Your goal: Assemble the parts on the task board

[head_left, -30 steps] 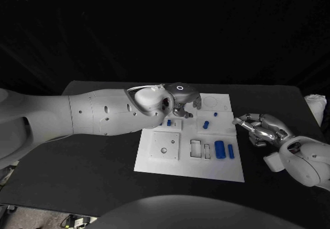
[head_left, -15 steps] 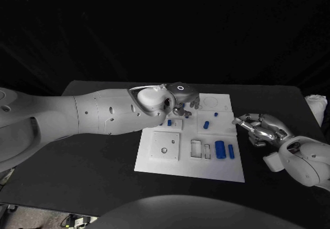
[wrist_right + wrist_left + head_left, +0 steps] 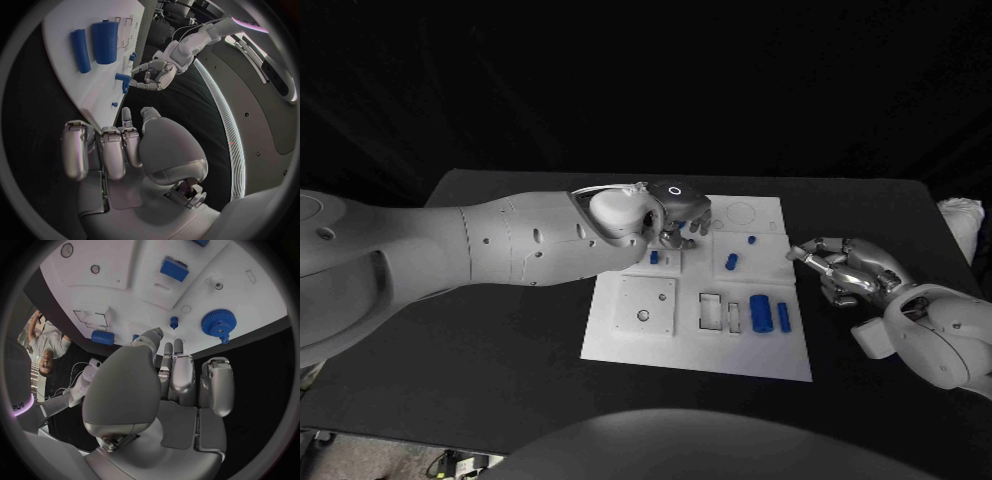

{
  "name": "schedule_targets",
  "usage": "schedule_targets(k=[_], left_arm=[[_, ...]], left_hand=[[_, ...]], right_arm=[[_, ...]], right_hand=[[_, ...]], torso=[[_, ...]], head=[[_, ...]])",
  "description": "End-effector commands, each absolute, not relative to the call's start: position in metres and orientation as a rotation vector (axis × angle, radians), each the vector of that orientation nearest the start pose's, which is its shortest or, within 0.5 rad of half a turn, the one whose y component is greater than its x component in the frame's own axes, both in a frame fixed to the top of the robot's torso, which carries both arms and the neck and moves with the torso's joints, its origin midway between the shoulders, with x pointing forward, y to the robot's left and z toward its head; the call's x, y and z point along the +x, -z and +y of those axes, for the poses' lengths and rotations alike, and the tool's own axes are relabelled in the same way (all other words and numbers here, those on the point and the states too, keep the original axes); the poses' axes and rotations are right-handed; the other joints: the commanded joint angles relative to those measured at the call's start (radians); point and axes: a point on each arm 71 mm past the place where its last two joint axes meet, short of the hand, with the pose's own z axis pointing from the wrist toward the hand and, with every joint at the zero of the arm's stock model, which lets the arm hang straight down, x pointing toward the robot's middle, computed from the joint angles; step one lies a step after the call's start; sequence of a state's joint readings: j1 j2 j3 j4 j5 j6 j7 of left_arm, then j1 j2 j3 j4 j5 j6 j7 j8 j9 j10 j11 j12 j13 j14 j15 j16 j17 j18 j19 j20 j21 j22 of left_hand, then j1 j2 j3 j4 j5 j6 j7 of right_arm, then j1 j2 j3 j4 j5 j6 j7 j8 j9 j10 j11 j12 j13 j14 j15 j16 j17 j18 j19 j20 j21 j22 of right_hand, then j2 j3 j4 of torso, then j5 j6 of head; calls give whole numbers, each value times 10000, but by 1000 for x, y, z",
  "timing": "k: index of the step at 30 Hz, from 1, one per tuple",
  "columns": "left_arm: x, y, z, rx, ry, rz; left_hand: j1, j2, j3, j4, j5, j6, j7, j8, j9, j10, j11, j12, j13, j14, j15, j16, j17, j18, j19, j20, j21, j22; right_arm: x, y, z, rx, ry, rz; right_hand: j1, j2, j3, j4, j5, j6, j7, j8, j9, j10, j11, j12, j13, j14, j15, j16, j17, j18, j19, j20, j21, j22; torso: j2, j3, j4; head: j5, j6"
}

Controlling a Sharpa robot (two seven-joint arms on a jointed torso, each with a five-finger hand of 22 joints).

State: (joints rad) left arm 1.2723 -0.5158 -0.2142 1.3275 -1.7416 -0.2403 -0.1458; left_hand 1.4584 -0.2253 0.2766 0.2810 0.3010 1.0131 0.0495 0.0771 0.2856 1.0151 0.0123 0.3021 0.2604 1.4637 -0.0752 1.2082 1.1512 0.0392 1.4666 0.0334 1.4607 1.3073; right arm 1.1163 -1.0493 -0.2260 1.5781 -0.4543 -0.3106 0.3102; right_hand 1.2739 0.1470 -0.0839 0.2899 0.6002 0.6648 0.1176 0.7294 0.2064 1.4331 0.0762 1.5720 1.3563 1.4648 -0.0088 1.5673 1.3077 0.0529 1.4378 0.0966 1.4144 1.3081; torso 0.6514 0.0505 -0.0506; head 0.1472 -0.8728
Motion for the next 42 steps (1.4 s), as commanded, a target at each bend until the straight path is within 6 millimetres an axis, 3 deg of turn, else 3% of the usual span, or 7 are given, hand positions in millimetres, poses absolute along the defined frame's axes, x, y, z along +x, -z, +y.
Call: schedule_targets(k=[1,15,19,42], left_arm=[[495,222,84,6456,5150,16682],[498,228,85,6445,5003,16919],[499,230,84,6437,4967,16894],[503,237,80,6478,4865,17122]], left_hand=[[48,57,21,-55,111,65,5,43,-15,74,10,49,15,423,-30,-35,-45,-127,646,-14,-36,2277],[171,128,228,-113,616,147,42,64,-56,37,20,33,15,373,-19,-116,-201,-117,624,-5,-89,2265],[243,182,361,-166,895,189,65,77,-72,103,32,53,17,302,-10,-323,-466,-98,591,2,-176,2241],[356,273,519,-375,961,515,60,299,5,256,-13,116,40,166,-18,-659,-907,-54,509,5,-383,2183]], right_arm=[[418,273,-288,7948,-11561,18015],[417,273,-288,7977,-11558,18086],[417,273,-288,7979,-11579,18118],[416,274,-288,8030,-11587,18285]], right_hand=[[-72,-26,16,6,-39,58,-32,-63,-9,1377,-339,-12,2144,1012,-62,-4,2525,-59,64,8,15,2009],[-59,-35,27,-1,-28,55,-36,-68,-10,1377,-343,-12,2144,1009,-65,-7,2519,-57,59,7,8,2006],[-55,-35,30,-3,-25,55,-37,-68,-10,1377,-344,-12,2144,1005,-65,-10,2510,-53,49,7,-5,2001],[10,-58,74,-25,9,55,-47,-76,-9,1366,-353,-17,2133,985,-73,-26,2467,-41,16,2,-46,1985]], torso=[[5,1,-2],[3,-3,3],[6,-6,6],[5,3,1]], head=[[-6,2],[-9,2],[-12,2],[-42,2]])
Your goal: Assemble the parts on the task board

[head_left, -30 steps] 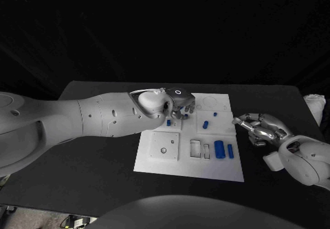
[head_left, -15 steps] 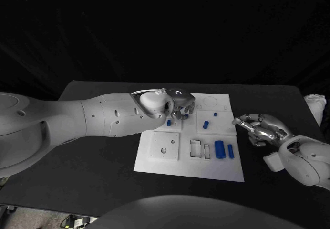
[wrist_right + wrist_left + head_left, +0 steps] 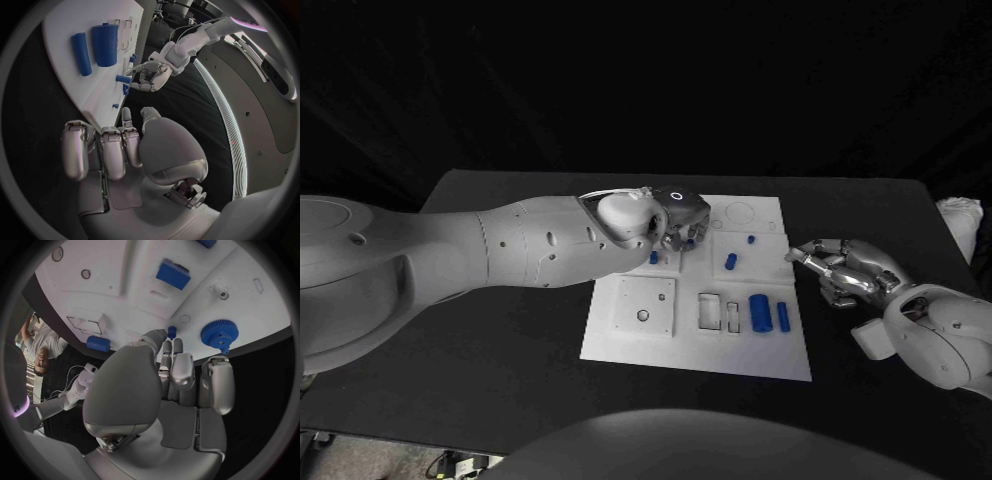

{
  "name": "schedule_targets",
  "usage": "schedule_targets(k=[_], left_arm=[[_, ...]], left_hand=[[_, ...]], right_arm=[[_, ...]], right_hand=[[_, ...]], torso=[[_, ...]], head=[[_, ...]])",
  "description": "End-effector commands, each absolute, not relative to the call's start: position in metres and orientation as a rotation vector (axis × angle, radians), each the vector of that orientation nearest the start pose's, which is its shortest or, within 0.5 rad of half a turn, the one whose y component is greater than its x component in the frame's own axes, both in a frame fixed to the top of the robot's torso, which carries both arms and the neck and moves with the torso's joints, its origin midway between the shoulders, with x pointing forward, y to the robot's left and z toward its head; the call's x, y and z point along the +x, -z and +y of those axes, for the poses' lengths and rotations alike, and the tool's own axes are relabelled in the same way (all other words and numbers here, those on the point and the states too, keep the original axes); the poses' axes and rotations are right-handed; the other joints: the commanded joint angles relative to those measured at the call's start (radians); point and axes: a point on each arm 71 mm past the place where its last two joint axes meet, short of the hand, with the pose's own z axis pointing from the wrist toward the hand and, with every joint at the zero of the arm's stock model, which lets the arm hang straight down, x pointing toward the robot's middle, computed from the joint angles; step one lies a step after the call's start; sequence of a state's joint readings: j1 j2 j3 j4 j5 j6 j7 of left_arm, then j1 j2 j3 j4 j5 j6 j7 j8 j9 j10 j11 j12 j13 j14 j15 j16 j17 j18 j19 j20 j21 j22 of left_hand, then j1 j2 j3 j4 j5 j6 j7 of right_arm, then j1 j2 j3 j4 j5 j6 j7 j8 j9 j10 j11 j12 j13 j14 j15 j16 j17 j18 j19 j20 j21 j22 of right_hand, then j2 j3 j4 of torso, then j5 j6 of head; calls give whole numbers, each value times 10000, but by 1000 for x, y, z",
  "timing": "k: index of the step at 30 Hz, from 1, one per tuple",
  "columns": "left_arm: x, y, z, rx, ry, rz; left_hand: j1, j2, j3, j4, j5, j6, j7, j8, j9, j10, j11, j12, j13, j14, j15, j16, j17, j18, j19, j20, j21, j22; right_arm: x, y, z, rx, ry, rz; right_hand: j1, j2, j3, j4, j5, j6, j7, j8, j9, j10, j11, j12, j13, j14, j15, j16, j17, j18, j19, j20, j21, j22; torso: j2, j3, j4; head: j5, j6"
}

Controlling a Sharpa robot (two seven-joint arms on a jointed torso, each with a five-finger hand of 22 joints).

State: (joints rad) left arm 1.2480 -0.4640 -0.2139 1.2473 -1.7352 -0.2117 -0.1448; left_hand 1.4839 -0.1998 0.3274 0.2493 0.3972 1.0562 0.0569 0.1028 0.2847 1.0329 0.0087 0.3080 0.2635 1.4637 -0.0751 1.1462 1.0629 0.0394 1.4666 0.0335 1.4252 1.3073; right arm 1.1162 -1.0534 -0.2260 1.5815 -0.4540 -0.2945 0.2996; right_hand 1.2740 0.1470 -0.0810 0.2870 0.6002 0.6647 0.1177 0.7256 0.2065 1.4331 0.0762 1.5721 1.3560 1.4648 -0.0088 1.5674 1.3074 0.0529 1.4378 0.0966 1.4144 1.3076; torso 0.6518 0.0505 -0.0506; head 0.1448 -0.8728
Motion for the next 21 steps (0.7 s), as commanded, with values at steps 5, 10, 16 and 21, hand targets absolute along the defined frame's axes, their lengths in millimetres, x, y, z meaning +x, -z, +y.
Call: schedule_targets(k=[5,10,16,21], left_arm=[[503,241,82,6465,4815,17207],[503,243,80,6460,4853,17208],[502,245,78,6456,4907,17174],[503,245,78,6454,4894,17040]], left_hand=[[111,26,26,-91,-48,76,-17,48,15,88,21,60,12,138,-16,-80,-75,-49,493,4,-65,2172],[144,42,60,-141,-68,16,-25,28,5,86,15,58,13,111,-16,-109,-115,-46,482,4,-84,2168],[186,98,112,-196,-69,-19,-30,22,1,118,-6,78,26,88,-24,-141,-164,-41,469,2,-109,2163],[298,242,201,-335,-124,41,-19,84,26,224,-25,153,70,-51,-28,-500,-595,-11,407,-3,-253,2123]], right_arm=[[416,274,-288,8039,-11581,18307],[416,274,-288,8041,-11587,18333],[416,275,-287,8042,-11603,18378],[416,275,-287,8049,-11597,18398]], right_hand=[[27,-63,57,0,19,59,-49,-38,-9,1355,-355,-24,2125,979,-74,-31,2458,-38,8,1,-55,1986],[39,-66,65,-2,27,61,-50,-38,-8,1354,-356,-24,2125,975,-75,-34,2451,-34,-2,0,-68,1981],[47,-68,72,-3,31,65,-51,-37,-7,1350,-357,-26,2121,974,-76,-35,2447,-30,-13,-1,-81,1976],[57,-69,80,-3,36,71,-53,-35,-6,1343,-358,-30,2113,966,-77,-41,2431,-28,-21,-1,-91,1972]], torso=[[1,-6,10],[0,-4,18],[2,-5,0],[-4,3,2]], head=[[-15,2],[10,2],[44,2],[28,2]])
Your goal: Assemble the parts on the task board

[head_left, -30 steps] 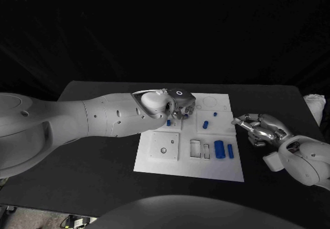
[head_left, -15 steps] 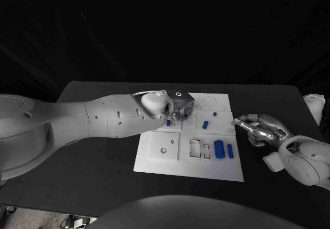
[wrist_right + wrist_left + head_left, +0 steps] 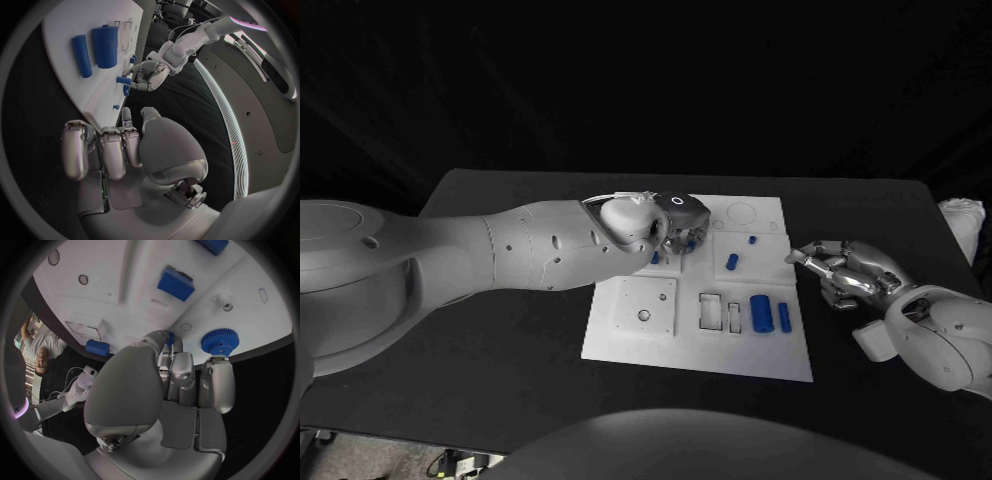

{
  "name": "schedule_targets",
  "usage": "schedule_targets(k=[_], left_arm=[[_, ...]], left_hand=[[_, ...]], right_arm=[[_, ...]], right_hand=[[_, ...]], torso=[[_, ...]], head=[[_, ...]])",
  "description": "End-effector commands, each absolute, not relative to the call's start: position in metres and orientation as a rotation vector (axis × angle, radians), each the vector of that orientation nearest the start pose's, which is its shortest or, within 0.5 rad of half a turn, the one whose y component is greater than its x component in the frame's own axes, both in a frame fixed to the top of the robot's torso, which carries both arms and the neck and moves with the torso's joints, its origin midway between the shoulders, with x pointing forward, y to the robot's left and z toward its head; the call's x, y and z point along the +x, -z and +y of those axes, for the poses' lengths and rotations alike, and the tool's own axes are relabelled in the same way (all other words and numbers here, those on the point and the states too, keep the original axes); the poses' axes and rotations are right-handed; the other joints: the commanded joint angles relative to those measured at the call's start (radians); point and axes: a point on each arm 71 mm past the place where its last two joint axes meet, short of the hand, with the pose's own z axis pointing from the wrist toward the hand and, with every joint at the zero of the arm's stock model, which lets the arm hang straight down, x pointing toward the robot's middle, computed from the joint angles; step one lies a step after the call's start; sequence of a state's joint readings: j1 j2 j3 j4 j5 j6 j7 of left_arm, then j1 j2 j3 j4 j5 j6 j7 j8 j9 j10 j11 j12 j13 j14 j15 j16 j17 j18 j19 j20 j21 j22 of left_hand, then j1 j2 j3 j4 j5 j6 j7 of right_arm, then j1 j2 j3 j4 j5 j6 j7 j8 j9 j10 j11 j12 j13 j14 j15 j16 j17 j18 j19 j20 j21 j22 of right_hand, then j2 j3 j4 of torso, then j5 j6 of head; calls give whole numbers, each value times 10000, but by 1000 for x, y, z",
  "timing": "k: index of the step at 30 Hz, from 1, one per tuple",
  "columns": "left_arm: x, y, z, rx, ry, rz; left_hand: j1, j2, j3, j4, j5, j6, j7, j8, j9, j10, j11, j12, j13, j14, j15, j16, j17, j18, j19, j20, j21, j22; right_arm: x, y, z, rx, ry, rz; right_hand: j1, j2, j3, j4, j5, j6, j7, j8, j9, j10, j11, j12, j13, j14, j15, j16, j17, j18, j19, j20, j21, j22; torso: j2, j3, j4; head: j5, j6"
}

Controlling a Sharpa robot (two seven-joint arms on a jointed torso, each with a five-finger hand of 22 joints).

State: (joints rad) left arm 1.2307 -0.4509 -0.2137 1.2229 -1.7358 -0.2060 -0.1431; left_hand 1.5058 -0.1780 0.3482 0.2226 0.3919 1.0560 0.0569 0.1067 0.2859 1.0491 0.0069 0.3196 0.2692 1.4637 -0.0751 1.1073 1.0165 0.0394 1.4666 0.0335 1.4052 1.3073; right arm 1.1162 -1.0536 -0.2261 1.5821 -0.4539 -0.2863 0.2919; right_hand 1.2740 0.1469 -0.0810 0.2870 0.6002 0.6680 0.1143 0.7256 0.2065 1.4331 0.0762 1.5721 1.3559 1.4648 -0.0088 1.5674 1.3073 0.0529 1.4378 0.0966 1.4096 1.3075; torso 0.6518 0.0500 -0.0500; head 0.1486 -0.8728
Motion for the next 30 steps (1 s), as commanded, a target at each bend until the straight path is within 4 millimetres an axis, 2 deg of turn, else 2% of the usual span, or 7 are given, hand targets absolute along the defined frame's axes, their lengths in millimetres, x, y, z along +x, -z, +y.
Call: schedule_targets(k=[1,9,18,21,23,25,30], left_arm=[[503,245,79,6444,4888,17022],[503,243,83,6318,4967,16762],[496,237,96,5911,5299,16176],[493,231,103,5662,5386,15976],[492,225,110,5522,5377,15897],[491,218,117,5367,5354,15838],[490,202,136,4944,5331,15912]], left_hand=[[92,58,7,-91,-80,58,-16,62,22,68,-12,44,20,-68,-30,-142,-169,-10,402,-3,-62,2121],[284,298,72,-423,-7,516,63,372,158,413,-28,266,139,-62,-49,-200,-314,-20,416,-22,-26,2138],[343,322,95,-588,-111,741,124,496,212,690,12,314,134,-15,-41,-289,-493,-33,447,-27,26,2155],[324,287,120,-598,-217,803,145,512,218,807,28,265,87,19,-30,-300,-536,-35,456,-19,35,2158],[326,272,199,-603,-494,818,149,498,209,868,33,181,27,34,-24,-326,-591,-33,456,-12,23,2154],[306,251,249,-593,-625,816,148,480,199,888,33,110,-19,40,-21,-336,-620,-30,452,-8,6,2150],[288,206,279,-589,-696,787,155,452,184,877,43,41,-61,53,-17,-302,-594,-38,466,-4,42,2162]], right_arm=[[415,275,-287,8050,-11598,18402],[415,275,-287,8060,-11587,18430],[415,275,-287,8073,-11568,18456],[416,275,-288,8079,-11564,18478],[415,275,-287,8084,-11570,18514],[415,276,-287,8089,-11570,18542],[416,276,-287,8095,-11539,18563]], right_hand=[[57,-69,81,-3,36,38,-20,-35,-6,1343,-358,-30,2114,966,-77,-41,2432,-28,-21,-1,-43,1974],[73,-68,96,-4,42,45,-22,-34,-5,1338,-360,-32,2109,962,-78,-45,2423,-25,-28,-3,-51,1971],[82,-68,104,-5,44,47,-23,-35,-4,1338,-361,-32,2109,961,-79,-45,2422,-24,-32,-3,-56,1969],[103,-67,121,-8,45,50,-25,-36,-4,1330,-364,-36,2100,954,-80,-51,2407,-19,-46,-5,-74,1962],[127,-68,145,-5,42,91,-33,-20,5,1320,-368,-41,2090,951,-84,-53,2401,-18,-49,-7,-78,1961],[132,-69,151,-4,40,103,-36,-16,7,1318,-369,-43,2088,951,-86,-54,2400,-18,-51,-8,-80,1960],[136,-81,153,0,37,102,-34,-20,6,1305,-370,-49,2075,945,-87,-58,2389,-17,-54,-9,-84,1959]], torso=[[-3,8,-5],[-8,7,-11],[1,2,-1],[-5,2,1],[-12,10,-6],[-6,15,-15],[-16,10,8]], head=[[-12,2],[0,2],[-20,2],[-35,2],[-18,2],[-18,2],[-59,2]])
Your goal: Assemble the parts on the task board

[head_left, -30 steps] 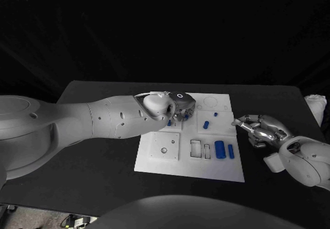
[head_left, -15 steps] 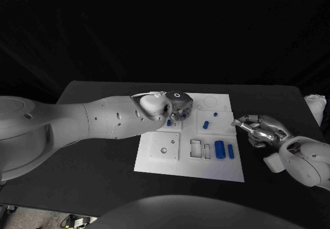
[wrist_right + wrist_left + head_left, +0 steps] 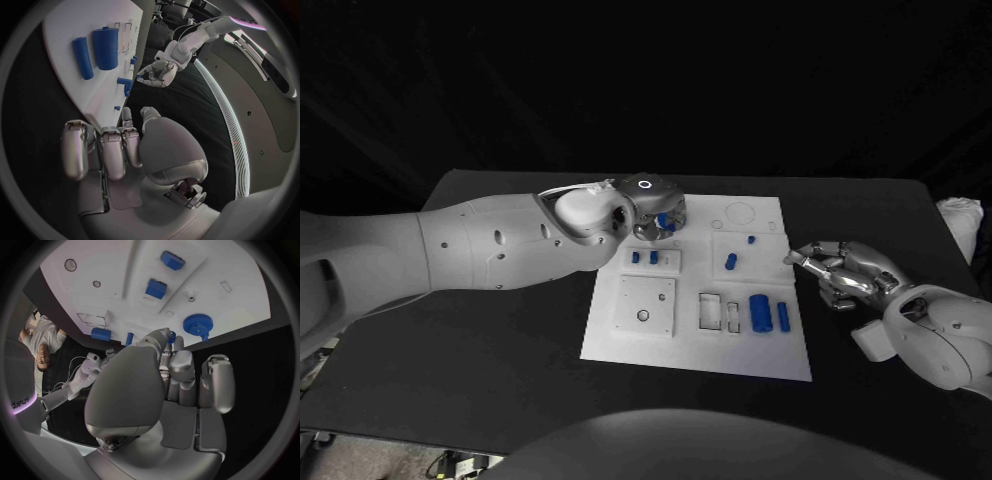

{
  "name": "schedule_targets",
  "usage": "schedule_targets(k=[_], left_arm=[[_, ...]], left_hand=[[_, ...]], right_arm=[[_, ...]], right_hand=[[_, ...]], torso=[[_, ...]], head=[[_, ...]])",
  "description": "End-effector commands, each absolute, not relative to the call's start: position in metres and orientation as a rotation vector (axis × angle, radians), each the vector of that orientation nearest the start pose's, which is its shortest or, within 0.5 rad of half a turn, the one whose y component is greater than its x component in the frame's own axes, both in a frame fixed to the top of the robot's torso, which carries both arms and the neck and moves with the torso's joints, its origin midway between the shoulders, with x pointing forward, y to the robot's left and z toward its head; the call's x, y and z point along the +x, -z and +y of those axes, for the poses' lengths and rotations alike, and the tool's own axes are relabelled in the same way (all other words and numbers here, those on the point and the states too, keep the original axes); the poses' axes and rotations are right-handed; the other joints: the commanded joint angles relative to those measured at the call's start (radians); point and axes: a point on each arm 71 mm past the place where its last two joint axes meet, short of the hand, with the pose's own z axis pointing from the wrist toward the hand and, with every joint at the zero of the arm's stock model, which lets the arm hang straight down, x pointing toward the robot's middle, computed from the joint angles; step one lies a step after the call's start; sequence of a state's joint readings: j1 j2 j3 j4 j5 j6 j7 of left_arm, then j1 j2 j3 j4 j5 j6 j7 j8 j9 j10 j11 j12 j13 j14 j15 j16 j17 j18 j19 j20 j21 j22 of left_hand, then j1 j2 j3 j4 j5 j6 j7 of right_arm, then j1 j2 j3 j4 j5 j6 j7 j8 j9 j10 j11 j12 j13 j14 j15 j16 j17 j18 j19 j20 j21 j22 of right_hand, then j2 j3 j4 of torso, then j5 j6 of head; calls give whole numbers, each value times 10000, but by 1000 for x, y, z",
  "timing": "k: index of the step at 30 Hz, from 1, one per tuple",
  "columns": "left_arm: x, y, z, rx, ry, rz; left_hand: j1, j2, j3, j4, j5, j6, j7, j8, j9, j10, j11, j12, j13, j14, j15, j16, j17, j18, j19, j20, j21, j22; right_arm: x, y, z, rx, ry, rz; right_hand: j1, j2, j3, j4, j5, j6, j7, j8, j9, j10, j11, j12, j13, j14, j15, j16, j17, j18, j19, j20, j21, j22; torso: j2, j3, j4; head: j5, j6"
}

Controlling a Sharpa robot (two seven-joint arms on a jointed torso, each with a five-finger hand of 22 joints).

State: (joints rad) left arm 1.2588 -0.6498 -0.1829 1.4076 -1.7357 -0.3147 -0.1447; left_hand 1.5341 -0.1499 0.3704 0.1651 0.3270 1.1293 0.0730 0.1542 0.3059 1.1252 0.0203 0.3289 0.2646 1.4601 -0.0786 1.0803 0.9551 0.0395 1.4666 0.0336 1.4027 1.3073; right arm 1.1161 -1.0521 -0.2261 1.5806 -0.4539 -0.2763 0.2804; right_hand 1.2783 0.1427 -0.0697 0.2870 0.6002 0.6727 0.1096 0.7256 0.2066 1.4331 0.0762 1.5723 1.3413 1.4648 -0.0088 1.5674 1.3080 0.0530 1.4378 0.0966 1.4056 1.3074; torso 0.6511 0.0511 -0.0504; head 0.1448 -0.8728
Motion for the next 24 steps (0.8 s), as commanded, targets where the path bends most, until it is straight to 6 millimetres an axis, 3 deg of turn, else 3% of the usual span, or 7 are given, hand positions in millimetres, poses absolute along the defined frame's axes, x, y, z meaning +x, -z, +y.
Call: schedule_targets(k=[1,9,24], left_arm=[[489,201,138,4910,5334,15942],[481,204,152,4901,5230,16745],[482,218,160,4843,4942,17099]], left_hand=[[2,-78,58,-13,-51,53,-4,-25,-17,115,-89,-58,-18,90,19,-26,26,-41,468,-4,72,2164],[-57,-142,106,24,-276,2,-4,-84,-50,107,-80,-210,-119,86,37,-16,-5,-45,472,11,84,2170],[-33,-176,189,10,-373,-138,6,-197,-111,112,-66,-343,-214,58,50,-42,-80,-36,453,23,38,2159]], right_arm=[[416,276,-287,8096,-11536,18569],[417,277,-285,8082,-11556,18605],[417,277,-284,8077,-11574,18628]], right_hand=[[93,-40,41,0,36,54,14,-21,5,1304,-370,-52,2219,945,-87,-58,2381,-18,-54,-10,-44,1960],[100,-58,45,4,34,34,19,-38,-1,1304,-369,-51,2219,941,-88,-61,2373,-16,-58,-11,-49,1958],[126,-77,65,0,36,2,24,-63,-8,1292,-367,-58,2206,936,-88,-65,2364,-13,-69,-13,-62,1953]], torso=[[-8,-2,10],[9,-30,7],[11,-13,-5]], head=[[-17,2],[-6,2],[13,2]])
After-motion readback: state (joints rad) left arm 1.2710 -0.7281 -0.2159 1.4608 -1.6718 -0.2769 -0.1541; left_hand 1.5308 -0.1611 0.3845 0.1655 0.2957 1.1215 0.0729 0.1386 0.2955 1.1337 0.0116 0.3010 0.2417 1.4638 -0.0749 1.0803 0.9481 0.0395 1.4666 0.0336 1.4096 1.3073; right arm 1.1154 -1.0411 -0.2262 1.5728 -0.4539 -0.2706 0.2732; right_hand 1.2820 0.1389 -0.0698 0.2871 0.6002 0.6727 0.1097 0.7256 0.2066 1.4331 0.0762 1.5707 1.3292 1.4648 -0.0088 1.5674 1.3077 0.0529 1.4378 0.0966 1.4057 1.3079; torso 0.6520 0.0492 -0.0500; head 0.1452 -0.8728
